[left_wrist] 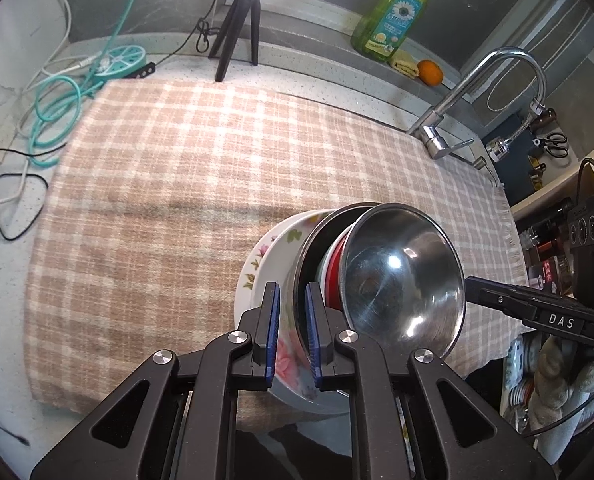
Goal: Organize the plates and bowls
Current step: 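Lower the nested bowls onto the rose plate on the stack, then open the right tool and release the nested bowls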
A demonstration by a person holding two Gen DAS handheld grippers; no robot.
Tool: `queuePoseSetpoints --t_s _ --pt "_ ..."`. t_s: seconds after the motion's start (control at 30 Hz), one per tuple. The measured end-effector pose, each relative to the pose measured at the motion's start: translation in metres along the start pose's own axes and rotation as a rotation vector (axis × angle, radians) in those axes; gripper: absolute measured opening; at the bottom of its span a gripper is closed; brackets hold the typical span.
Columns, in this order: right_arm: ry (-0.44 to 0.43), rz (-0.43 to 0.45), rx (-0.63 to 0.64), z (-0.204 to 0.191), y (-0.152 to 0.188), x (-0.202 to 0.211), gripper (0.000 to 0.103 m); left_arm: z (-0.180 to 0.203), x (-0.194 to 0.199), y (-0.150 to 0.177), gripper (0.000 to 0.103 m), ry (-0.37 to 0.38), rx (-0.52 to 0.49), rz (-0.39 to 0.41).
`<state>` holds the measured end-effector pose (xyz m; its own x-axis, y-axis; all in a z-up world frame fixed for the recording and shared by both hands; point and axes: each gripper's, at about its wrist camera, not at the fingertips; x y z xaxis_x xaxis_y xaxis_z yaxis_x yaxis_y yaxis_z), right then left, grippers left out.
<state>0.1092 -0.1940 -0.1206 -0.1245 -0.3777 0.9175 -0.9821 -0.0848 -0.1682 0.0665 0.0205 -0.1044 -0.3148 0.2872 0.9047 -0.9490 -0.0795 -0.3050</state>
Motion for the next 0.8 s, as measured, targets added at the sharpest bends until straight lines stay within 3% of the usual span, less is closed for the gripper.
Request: queuePoseSetpoints --t_s 0.13,0.47,0.77,0.8 --pt "0.032 0.034 0.025 -0.002 0.003 0.008 0.019 0.004 0.007 0.002 0.018 -0.017 -0.014 0.026" --pt "0.097 0.121 0.070 -0.006 0.008 0.029 0.029 0.011 0.021 0.007 0.018 -0.040 -0.024 0.083" --pt "0.134 0.197 0.082 -0.005 0.013 0.042 0.032 0.016 0.032 0.014 0.029 -0.058 -0.035 0.122" --pt "0.135 0.206 0.083 -0.004 0.014 0.044 0.032 0.016 0.033 0.015 0.034 -0.059 -0.035 0.124"
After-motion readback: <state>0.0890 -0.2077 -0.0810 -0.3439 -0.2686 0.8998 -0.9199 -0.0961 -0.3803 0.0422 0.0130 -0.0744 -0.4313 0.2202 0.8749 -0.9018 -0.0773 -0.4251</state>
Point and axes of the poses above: each gripper's, at about its wrist camera, not at the fingertips, and x roughly against the way its jaws point, z to its right, y to its underside, and after that the axes turned 6 degrees about -z, right-handed
